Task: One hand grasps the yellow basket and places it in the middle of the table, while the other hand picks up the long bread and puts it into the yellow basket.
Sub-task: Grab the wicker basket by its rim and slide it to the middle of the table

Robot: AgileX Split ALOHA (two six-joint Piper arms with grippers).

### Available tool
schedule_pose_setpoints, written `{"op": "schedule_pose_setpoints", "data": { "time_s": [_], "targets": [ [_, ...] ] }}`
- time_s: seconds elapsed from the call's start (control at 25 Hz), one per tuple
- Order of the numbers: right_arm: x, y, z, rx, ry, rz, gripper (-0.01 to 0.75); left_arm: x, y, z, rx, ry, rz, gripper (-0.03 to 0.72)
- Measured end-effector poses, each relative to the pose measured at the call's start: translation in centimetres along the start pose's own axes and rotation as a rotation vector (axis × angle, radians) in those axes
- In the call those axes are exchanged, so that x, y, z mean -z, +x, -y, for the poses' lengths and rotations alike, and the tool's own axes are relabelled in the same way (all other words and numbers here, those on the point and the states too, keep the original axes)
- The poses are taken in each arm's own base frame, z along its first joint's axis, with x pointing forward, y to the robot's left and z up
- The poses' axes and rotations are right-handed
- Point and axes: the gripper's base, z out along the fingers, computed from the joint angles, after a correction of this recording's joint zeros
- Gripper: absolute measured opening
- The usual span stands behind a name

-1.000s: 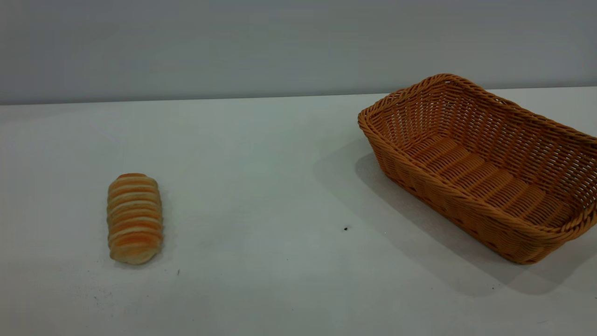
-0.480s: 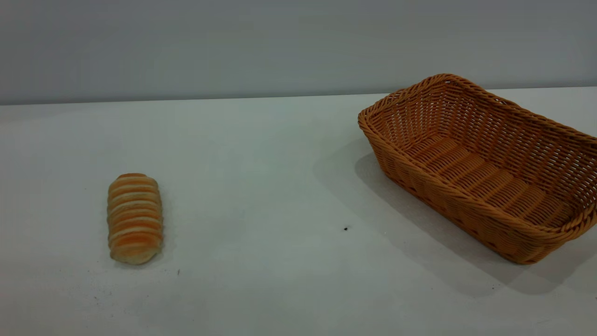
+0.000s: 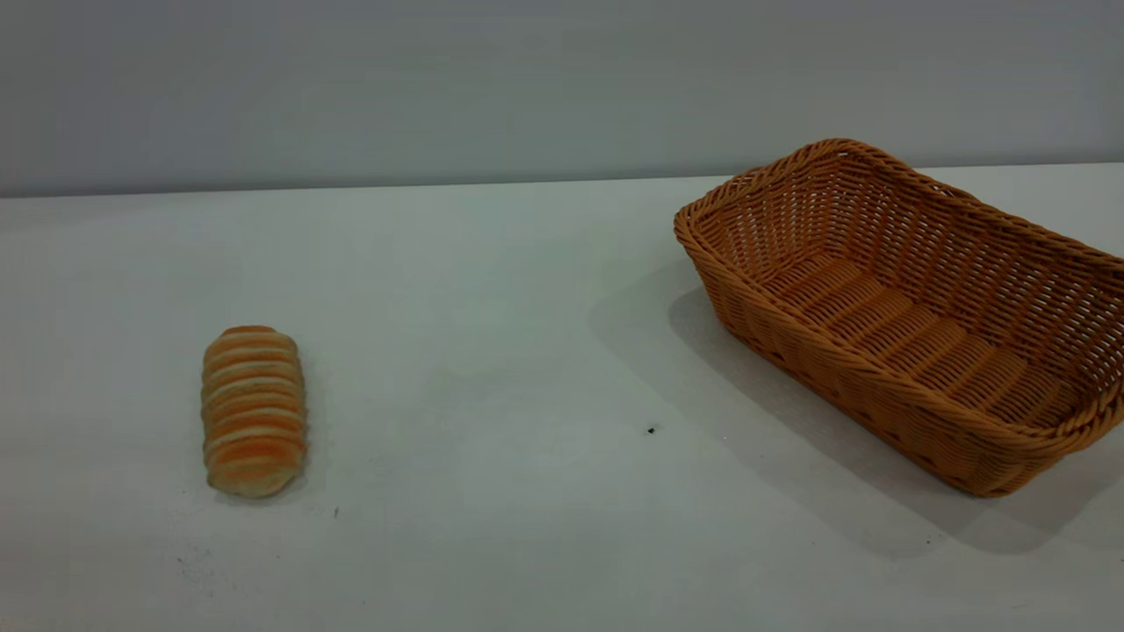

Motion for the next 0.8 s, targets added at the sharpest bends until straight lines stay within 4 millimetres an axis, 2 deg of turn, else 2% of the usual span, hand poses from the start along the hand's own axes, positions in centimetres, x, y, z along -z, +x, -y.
{"op": "schedule_pose_setpoints", "data": {
  "time_s": [0.2,0.36,0.52,0.64,0.8],
  "targets": [
    [0.0,-0.6,0.1,-0.038,0.009,0.041,0.305,-3.7,-3.6,1.3,0.100,0.026,-0.015,0.559],
    [-1.7,-3.8,0.8,-0.182,0.022,0.047,0.305,-7.2,-6.0,2.4,0.113,0.033,-0.098,0.559],
    [-5.2,-7.4,1.9,-0.259,0.038,-0.080,0.306,-10.4,-8.5,3.3,0.096,0.021,-0.205,0.559],
    [-8.5,-9.8,2.8,-0.284,0.051,-0.183,0.317,-12.6,-10.3,3.9,0.087,0.011,-0.269,0.559],
    [-13.7,-11.6,4.1,-0.299,0.069,-0.327,0.358,-14.8,-11.5,4.5,0.090,0.006,-0.341,0.559]
  ]
}}
